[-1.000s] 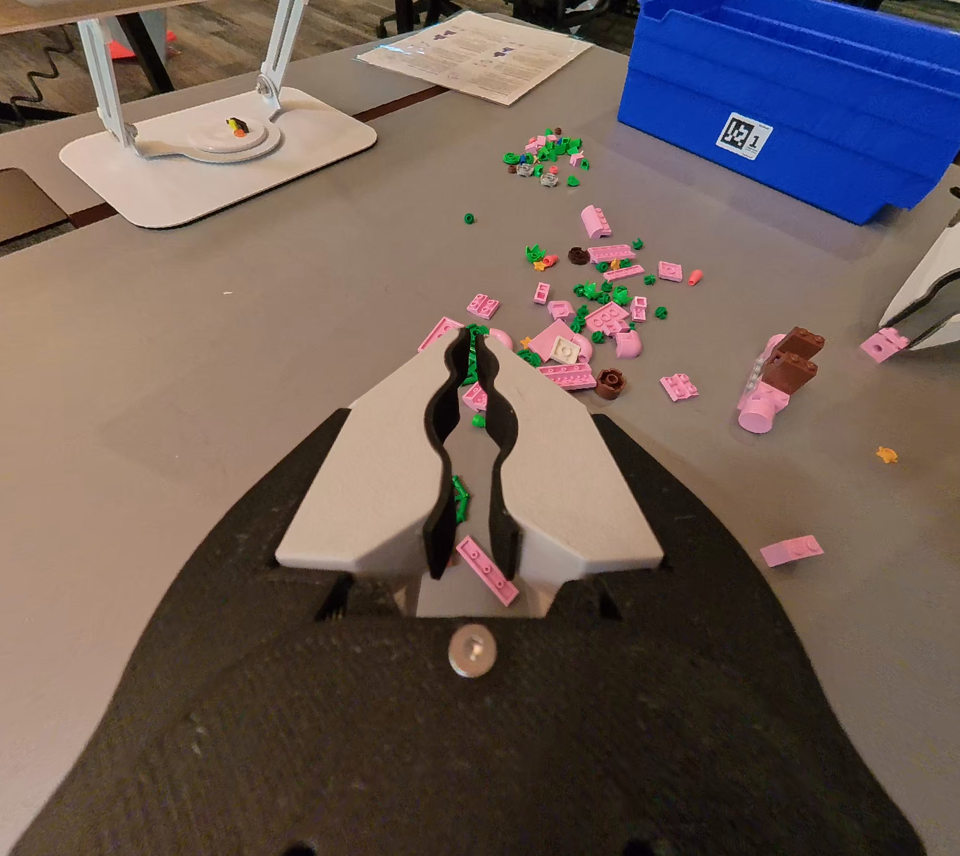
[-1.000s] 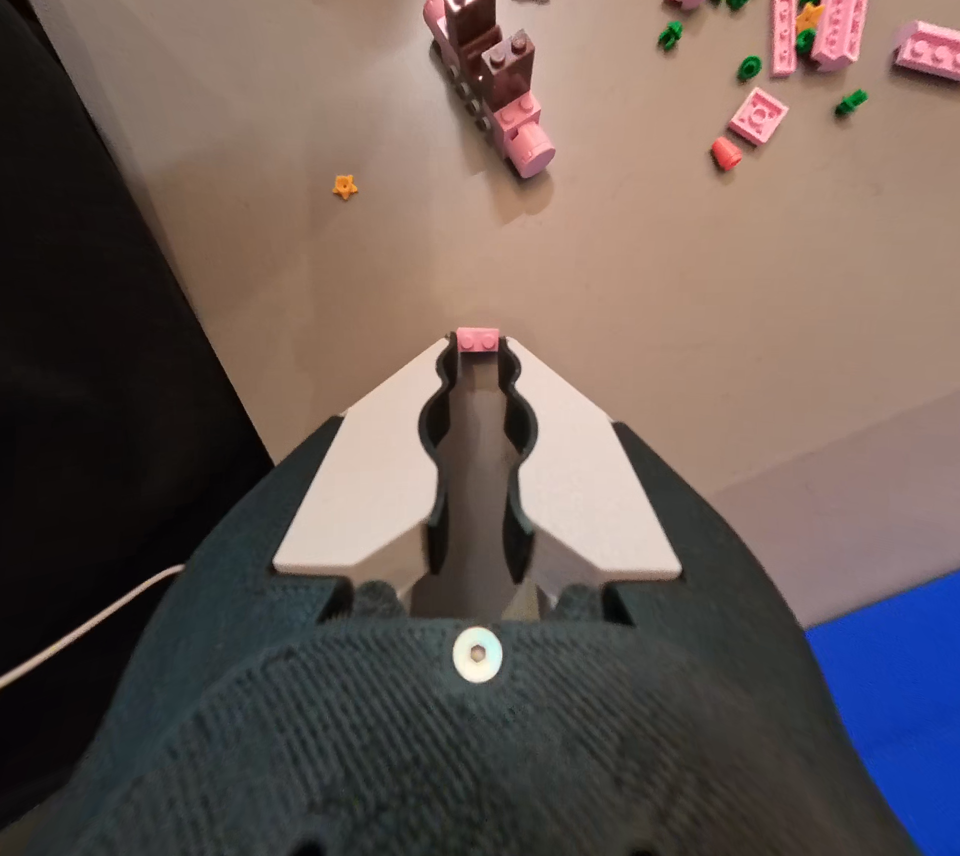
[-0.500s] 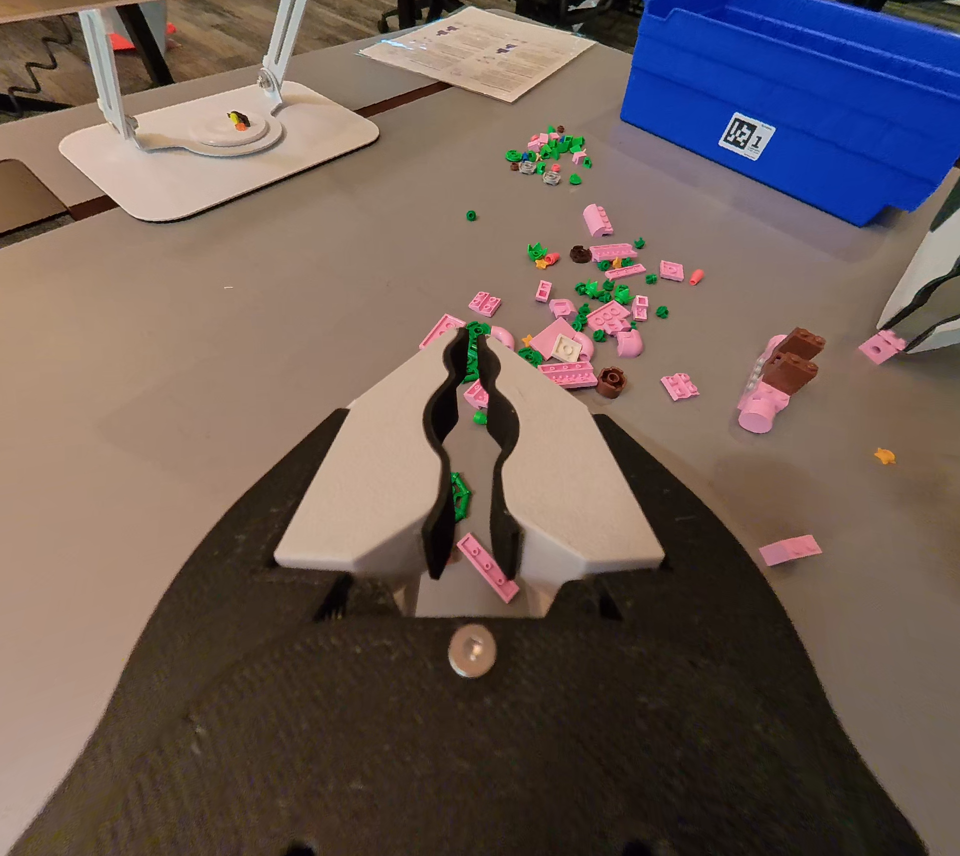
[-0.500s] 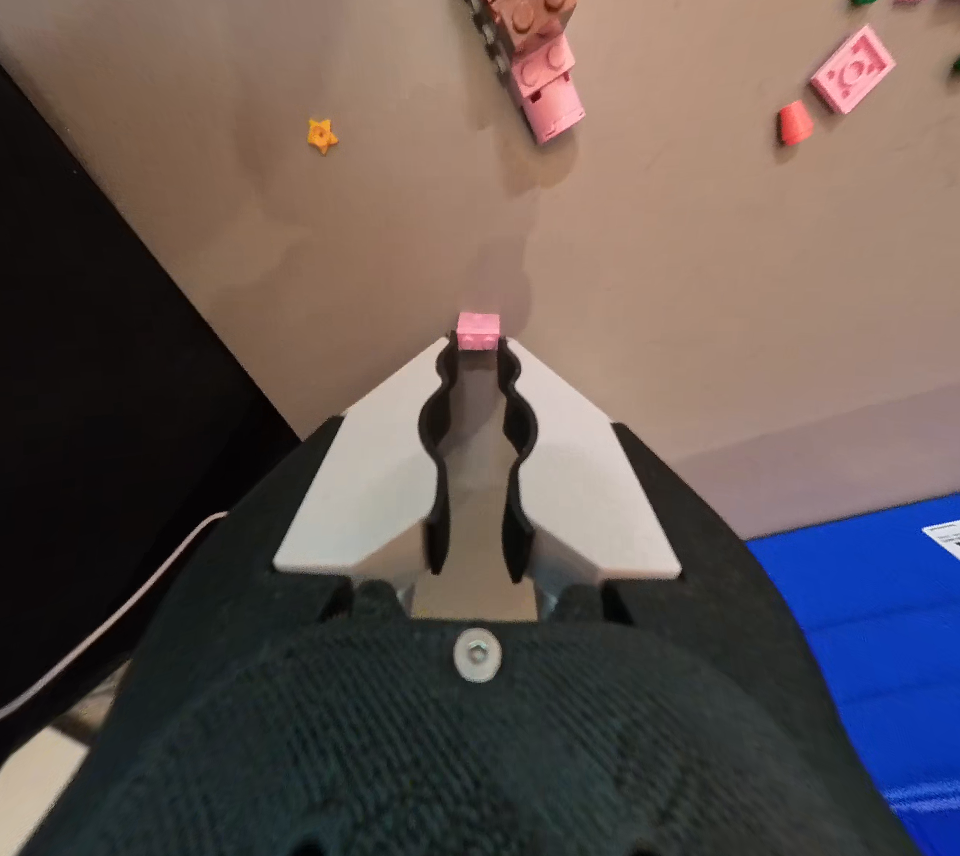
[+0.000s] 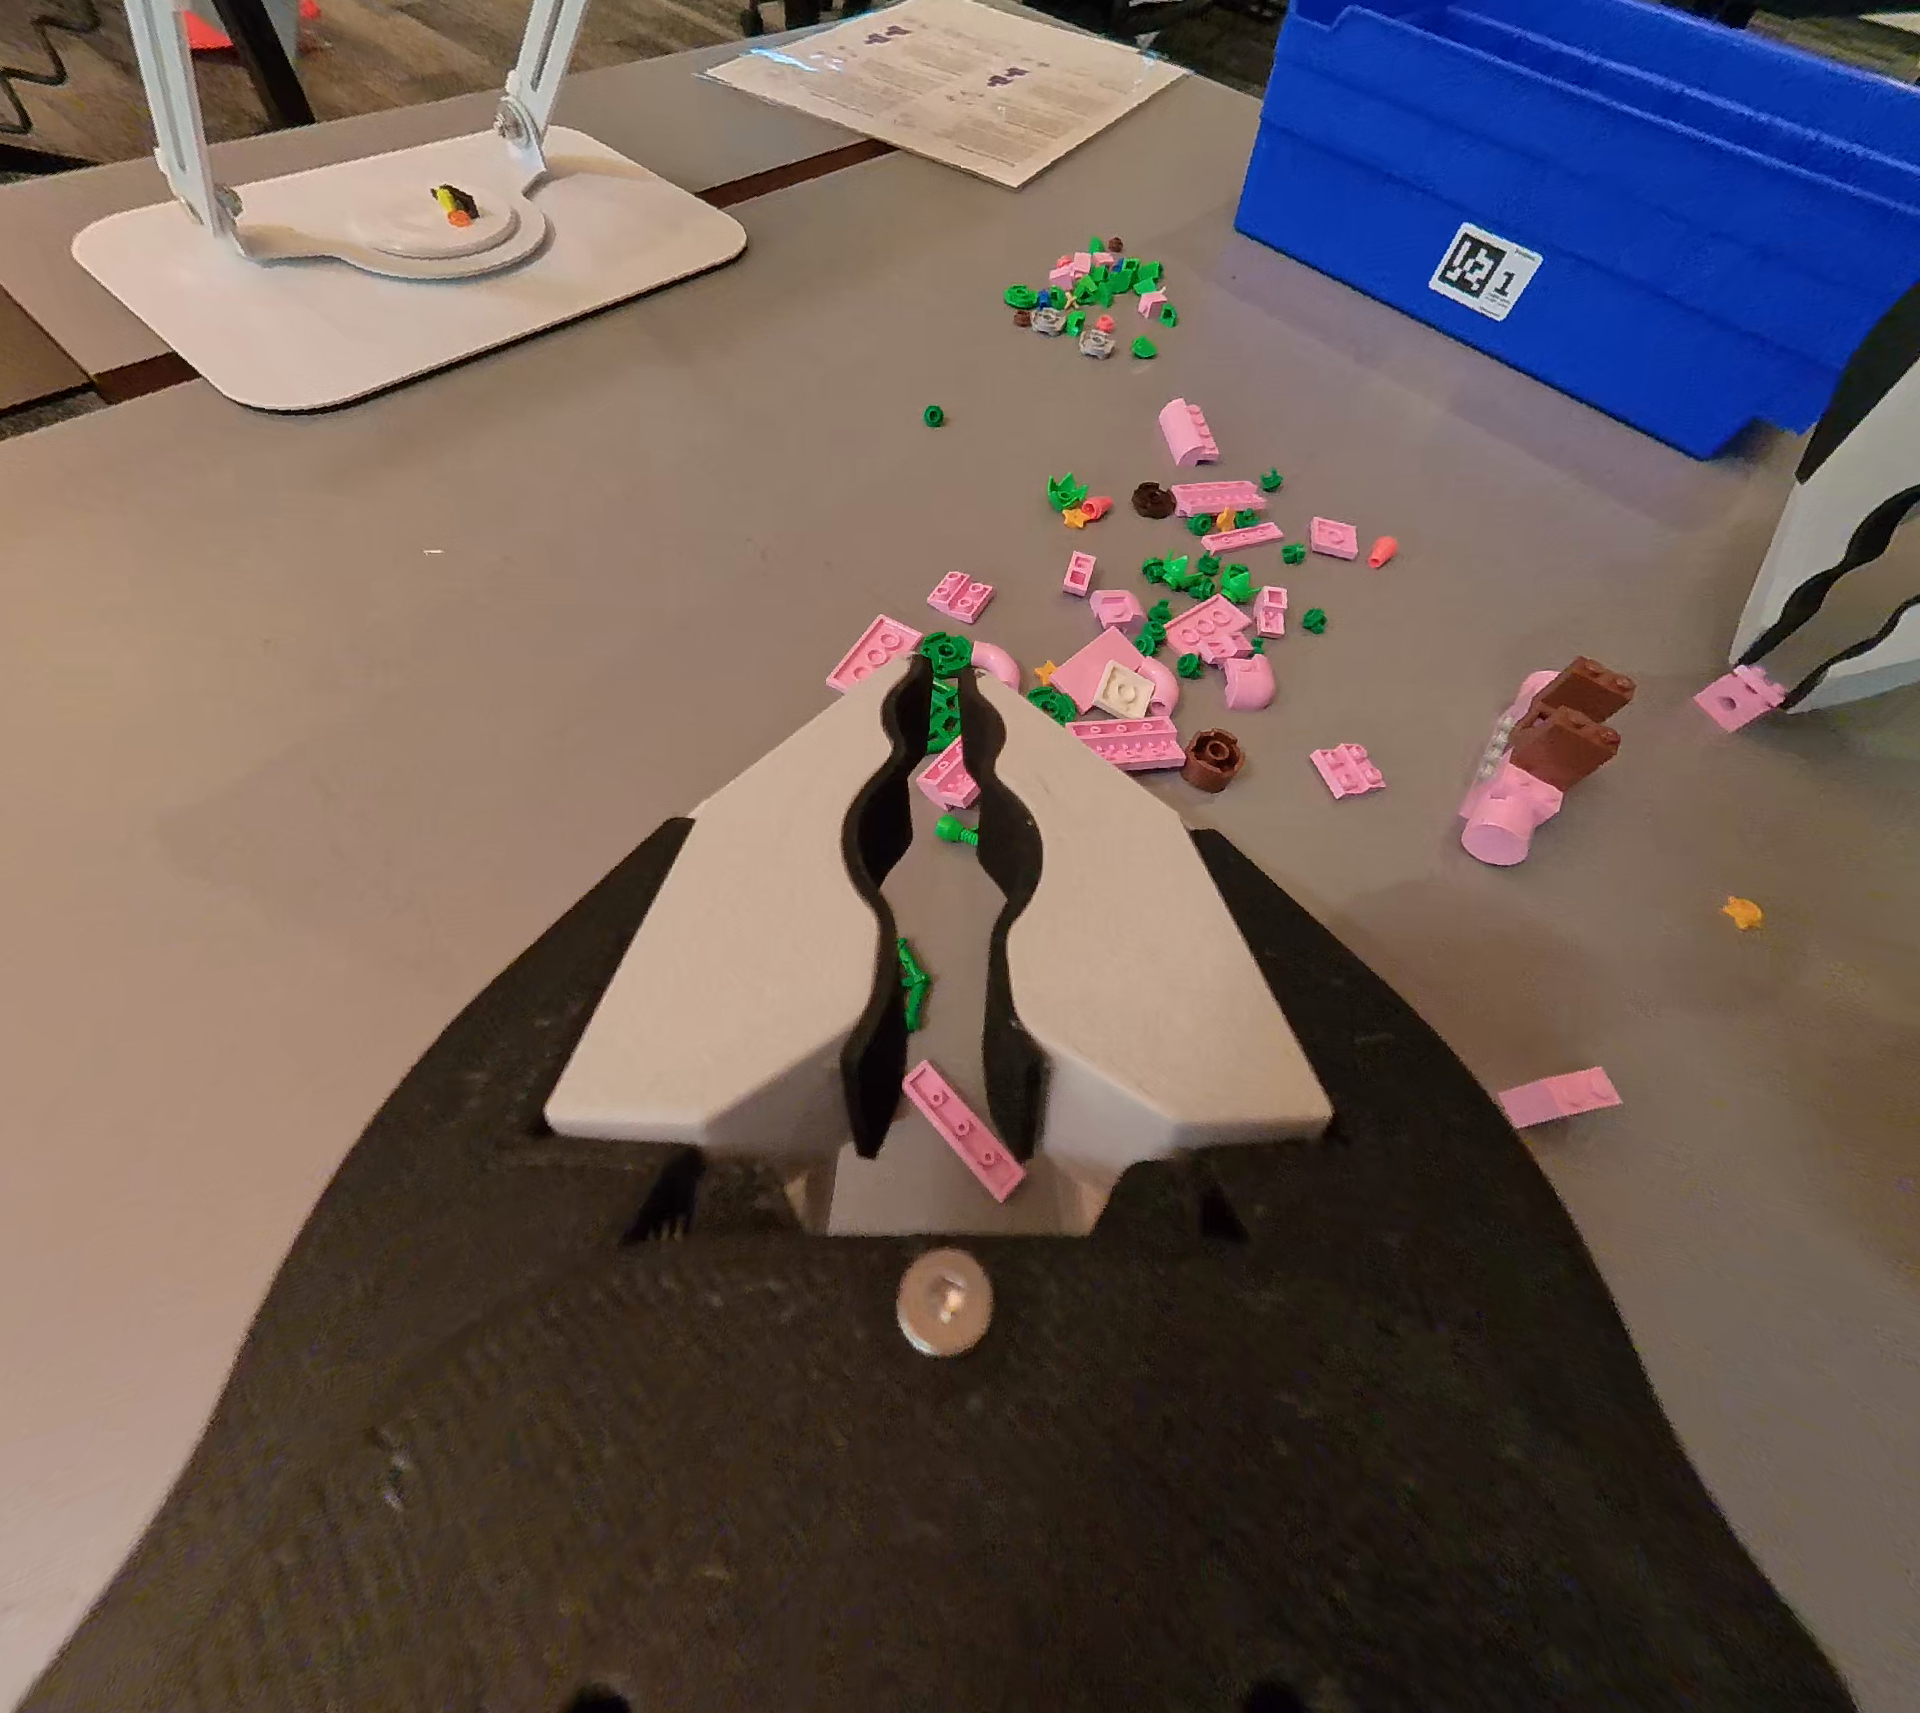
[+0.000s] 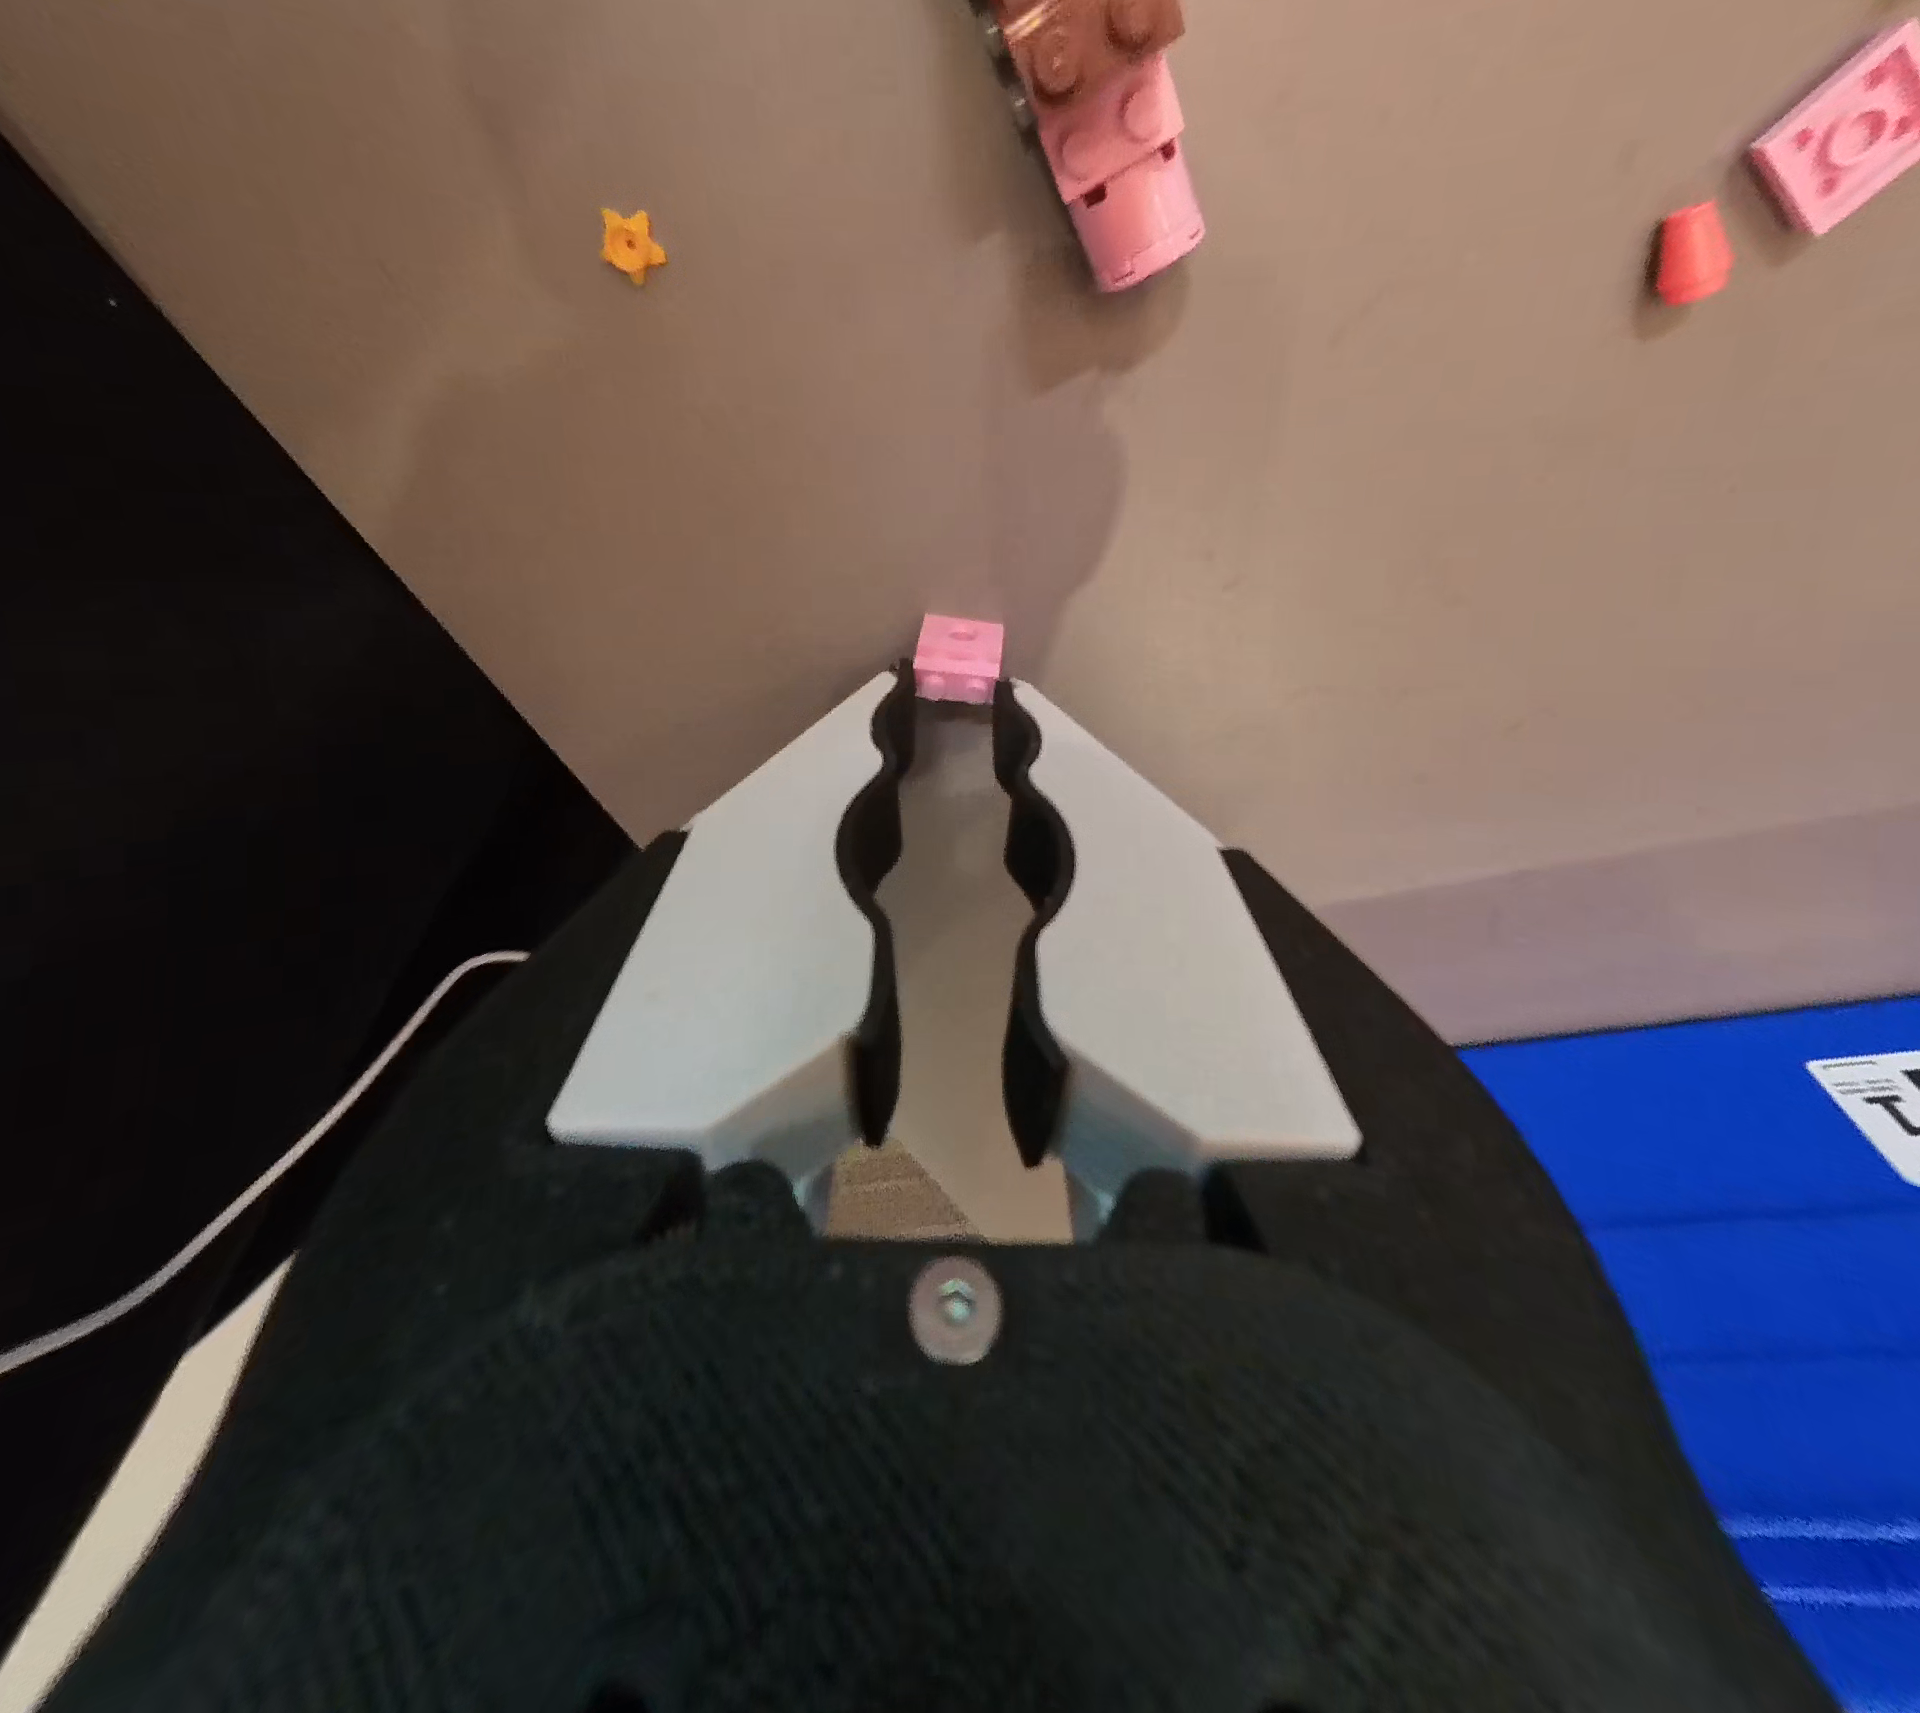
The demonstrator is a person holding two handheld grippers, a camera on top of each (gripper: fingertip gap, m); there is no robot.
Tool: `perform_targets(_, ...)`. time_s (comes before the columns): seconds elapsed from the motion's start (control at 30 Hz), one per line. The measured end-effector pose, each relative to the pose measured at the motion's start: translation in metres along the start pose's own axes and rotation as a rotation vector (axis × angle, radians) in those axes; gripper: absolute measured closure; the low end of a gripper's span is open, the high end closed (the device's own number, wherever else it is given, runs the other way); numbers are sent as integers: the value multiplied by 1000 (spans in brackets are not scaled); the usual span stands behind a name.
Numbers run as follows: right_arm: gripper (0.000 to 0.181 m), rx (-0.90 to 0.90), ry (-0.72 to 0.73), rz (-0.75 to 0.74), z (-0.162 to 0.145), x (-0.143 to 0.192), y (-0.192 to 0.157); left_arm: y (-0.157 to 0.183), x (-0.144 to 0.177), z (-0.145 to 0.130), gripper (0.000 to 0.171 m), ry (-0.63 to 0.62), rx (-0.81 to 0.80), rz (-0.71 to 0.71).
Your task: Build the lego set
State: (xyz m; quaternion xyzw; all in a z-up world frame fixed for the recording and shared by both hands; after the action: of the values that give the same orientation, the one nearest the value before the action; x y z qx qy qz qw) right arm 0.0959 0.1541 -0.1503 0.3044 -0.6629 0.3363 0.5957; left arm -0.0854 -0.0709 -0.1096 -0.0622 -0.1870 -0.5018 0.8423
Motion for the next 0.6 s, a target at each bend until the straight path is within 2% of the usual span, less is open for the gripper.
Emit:
perform_targets(0.17,168,-9,14,-2,0,0,0,1,0,0,168,-2,-1,-4)
perform_targets(0.33,166,-49,136,-58,-2,-1,-2,0,0,-1,168,-1,2,-2)
perform_targets(0.37,165,-64,147,-47,-4,-2,-3,0,0,-1,168,-1,3,-3)
perform_targets(0.43,150,-91,187,-35,-7,-3,-4,1,0,-1,168,-5,2,-3)
perform_targets(0.6,155,-78,272,-62,-11,4,-5,1,-1,-2,168,-12,-3,-1)
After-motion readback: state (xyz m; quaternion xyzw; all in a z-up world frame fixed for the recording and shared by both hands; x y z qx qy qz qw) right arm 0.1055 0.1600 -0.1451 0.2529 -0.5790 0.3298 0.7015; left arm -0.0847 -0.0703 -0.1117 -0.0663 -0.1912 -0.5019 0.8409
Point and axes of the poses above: each gripper's, where its closed fingertips meet, x back along the fingers, z out of its top, y = z × x across the jaws, the point moved 4 cm from there along x, back along the fingers, and after that the axes turned 2 degrees about -x, right-handed, at the moved point
